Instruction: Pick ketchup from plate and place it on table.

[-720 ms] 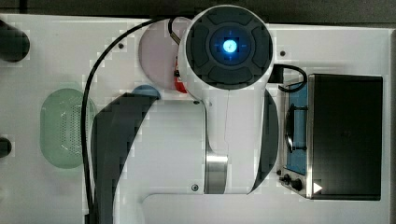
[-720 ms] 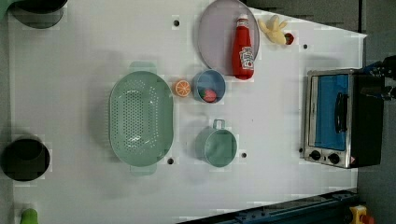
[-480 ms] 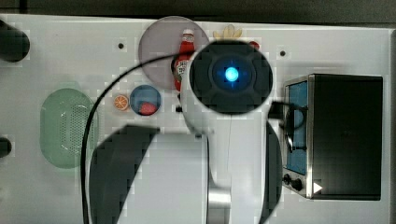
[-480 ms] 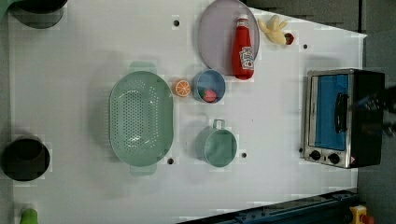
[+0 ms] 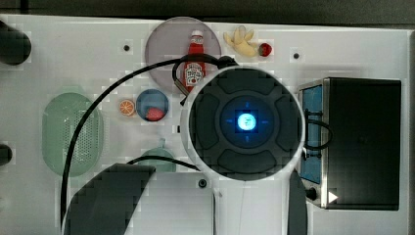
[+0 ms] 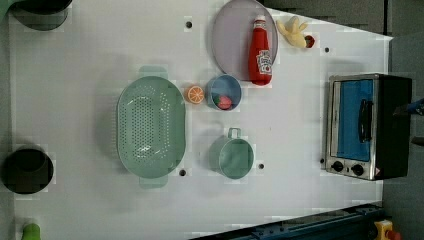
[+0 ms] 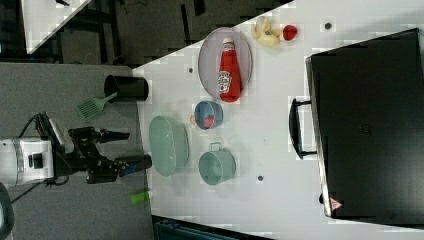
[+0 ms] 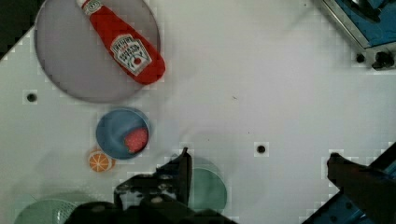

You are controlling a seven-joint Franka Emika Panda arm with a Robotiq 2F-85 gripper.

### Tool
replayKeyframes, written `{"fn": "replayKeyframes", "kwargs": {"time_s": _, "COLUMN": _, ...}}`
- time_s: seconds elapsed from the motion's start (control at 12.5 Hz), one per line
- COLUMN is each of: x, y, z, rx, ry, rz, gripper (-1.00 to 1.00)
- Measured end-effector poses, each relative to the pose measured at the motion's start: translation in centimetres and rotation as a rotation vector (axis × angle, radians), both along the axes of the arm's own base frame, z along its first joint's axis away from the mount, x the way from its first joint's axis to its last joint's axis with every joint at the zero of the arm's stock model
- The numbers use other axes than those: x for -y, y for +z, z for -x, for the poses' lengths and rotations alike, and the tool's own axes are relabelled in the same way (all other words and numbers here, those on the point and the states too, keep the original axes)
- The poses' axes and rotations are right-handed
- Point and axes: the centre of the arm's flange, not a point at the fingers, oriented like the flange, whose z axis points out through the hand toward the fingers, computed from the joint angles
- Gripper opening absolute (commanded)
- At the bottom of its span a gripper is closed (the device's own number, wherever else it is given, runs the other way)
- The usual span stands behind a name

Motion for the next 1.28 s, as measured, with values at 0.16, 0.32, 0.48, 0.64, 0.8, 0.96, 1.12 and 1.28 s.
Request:
{"fn": "replayKeyframes", "kwargs": {"time_s": 0.16, "x": 0.2, "y": -1.0, "z": -0.9, "rx": 0.006, "ry": 0.051, "rz": -0.003, "gripper": 1.0}}
{"fn": "replayKeyframes", "kwargs": {"time_s": 0.32, "x": 0.3, "y": -2.9, "z": -2.3, "rx": -0.003, "ry": 0.113, "rz": -0.007, "gripper": 1.0}}
{"fn": "replayKeyframes", "kwargs": {"time_s": 0.48, "x": 0.0, "y": -5.9, "z": -4.5, "rx": -0.012, "ry": 0.19, "rz": -0.012, "gripper": 1.0}}
{"fn": "replayKeyframes", "kwargs": {"time_s": 0.64, "x": -0.1, "y": -9.9, "z": -6.4, "rx": -0.055, "ry": 0.24, "rz": -0.025, "gripper": 1.0}}
{"fn": "replayKeyframes", "kwargs": {"time_s": 0.8, "x": -0.4, "y": -14.0, "z": -7.6, "rx": -0.106, "ry": 0.276, "rz": -0.047, "gripper": 1.0}}
{"fn": "replayKeyframes", "kwargs": {"time_s": 0.96, "x": -1.2, "y": -17.8, "z": -9.2, "rx": -0.119, "ry": 0.3, "rz": -0.063, "gripper": 1.0}}
{"fn": "replayKeyframes", "kwargs": {"time_s": 1.12, "x": -1.7, "y": -21.5, "z": -10.7, "rx": -0.138, "ry": 0.322, "rz": -0.075, "gripper": 1.0}}
{"fn": "replayKeyframes", "kwargs": {"time_s": 1.28, "x": -2.2, "y": -25.1, "z": -11.5, "rx": -0.146, "ry": 0.378, "rz": -0.086, "gripper": 1.0}}
